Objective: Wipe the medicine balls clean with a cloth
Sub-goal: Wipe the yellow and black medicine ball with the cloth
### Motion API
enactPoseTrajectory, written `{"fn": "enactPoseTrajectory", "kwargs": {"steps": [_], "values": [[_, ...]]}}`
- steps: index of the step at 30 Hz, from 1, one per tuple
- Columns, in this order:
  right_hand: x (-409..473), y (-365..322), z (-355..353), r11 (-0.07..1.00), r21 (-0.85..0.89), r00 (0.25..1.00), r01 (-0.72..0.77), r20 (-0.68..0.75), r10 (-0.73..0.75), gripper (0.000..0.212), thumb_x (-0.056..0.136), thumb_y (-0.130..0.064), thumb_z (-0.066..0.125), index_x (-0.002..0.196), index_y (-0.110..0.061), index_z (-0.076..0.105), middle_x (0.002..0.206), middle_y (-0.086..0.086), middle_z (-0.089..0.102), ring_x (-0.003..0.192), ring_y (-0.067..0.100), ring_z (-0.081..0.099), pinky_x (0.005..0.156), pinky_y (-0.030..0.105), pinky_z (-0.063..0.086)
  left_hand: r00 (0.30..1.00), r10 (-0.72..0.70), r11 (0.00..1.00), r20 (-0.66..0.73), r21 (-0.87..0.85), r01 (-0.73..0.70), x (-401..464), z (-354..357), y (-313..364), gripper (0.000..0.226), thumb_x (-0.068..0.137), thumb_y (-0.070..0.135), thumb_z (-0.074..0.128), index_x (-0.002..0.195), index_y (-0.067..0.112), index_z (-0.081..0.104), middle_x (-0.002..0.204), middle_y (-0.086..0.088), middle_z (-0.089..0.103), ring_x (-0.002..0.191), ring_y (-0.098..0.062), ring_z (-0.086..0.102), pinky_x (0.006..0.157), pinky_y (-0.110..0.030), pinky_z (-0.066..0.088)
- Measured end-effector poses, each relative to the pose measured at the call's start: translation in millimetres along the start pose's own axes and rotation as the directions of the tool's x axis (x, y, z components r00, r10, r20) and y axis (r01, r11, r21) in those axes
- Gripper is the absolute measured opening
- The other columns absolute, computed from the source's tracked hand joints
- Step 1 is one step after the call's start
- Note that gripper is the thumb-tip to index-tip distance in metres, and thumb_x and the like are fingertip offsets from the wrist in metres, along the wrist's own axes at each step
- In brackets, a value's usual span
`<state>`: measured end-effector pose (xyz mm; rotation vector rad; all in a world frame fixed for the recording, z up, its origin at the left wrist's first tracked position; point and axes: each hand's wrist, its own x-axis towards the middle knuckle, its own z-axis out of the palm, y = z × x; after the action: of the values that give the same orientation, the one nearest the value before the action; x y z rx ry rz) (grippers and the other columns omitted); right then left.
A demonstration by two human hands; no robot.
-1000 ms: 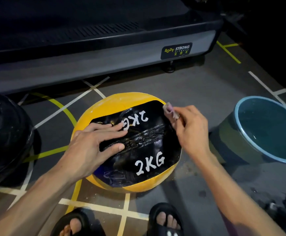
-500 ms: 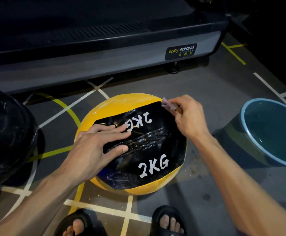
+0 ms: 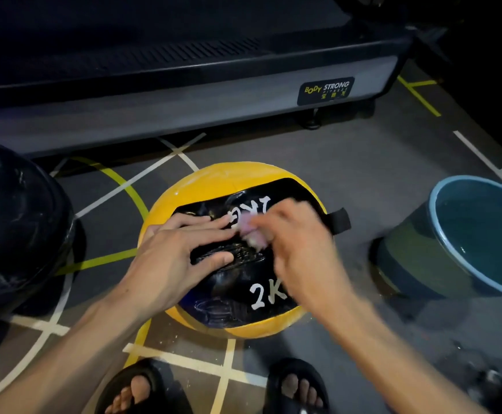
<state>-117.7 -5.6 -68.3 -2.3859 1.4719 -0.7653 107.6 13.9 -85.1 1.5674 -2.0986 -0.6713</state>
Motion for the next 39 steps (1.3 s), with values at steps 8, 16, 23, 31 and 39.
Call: {"fn": "enactPoseTrajectory", "kwargs": {"steps": [8,16,23,31,39], "values": [[-11.1,46.7,-8.1,0.98,-0.093,0.972,-0.174,-0.175,0.156,0.039,0.085,0.005,0.055,0.114,-0.015,0.072,0.102,0.003,0.06,0.091,0.027,0.051,0.078,0.028,0.04,0.999,0.037,0.992,0.006,-0.124,-0.036,-0.4,-15.4,-1.0,0.062,0.08,0.063,0.071,0.139,0.049,0.057,0.145,0.036,0.048,0.137,0.011,0.039,0.114,-0.036,0.039],[-44.3,-17.6,12.3,0.978,0.086,0.937,-0.193,-0.279,0.209,0.032,0.091,0.001,0.058,0.117,-0.009,0.072,0.109,-0.01,0.052,0.105,0.003,0.053,0.089,0.015,0.039,1.0,0.013,1.0,-0.023,-0.023,-0.013,-19.2,-13.0,-23.7,0.075,0.079,0.07,0.07,0.145,0.039,0.054,0.156,0.027,0.04,0.145,0.005,0.033,0.119,-0.028,0.026],[-31.7,-1.8,7.4,0.994,-0.068,0.98,-0.083,-0.186,0.07,0.039,0.088,-0.002,0.047,0.118,-0.004,0.071,0.106,0.01,0.059,0.093,0.025,0.051,0.078,0.026,0.039,0.996,0.03,0.993,-0.079,0.12,-0.02,-1.0,-8.8,-12.2,0.082,0.079,0.081,0.054,0.148,0.038,0.052,0.158,0.018,0.042,0.146,-0.003,0.037,0.124,-0.047,0.025],[-33.2,-7.9,8.3,0.961,0.04,0.919,-0.275,-0.282,0.275,0.032,0.093,-0.003,0.057,0.121,-0.012,0.07,0.108,0.007,0.057,0.093,0.026,0.061,0.083,0.036,0.05,0.978,-0.095,0.983,-0.187,0.137,0.122,23.7,1.6,15.2,0.094,0.061,0.091,0.054,0.133,0.033,0.066,0.143,0.012,0.06,0.13,-0.014,0.054,0.113,-0.035,0.028],[-38.0,-0.4,7.1,0.988,-0.095,0.974,-0.12,-0.203,0.099,0.034,0.091,0.001,0.057,0.123,-0.005,0.069,0.108,0.011,0.058,0.092,0.027,0.055,0.076,0.032,0.046,0.99,-0.071,0.995,0.121,-0.065,0.079,16.6,-24.6,-9.8,0.073,0.086,0.076,0.06,0.15,0.044,0.046,0.157,0.027,0.038,0.145,-0.001,0.034,0.121,-0.038,0.029]]}}
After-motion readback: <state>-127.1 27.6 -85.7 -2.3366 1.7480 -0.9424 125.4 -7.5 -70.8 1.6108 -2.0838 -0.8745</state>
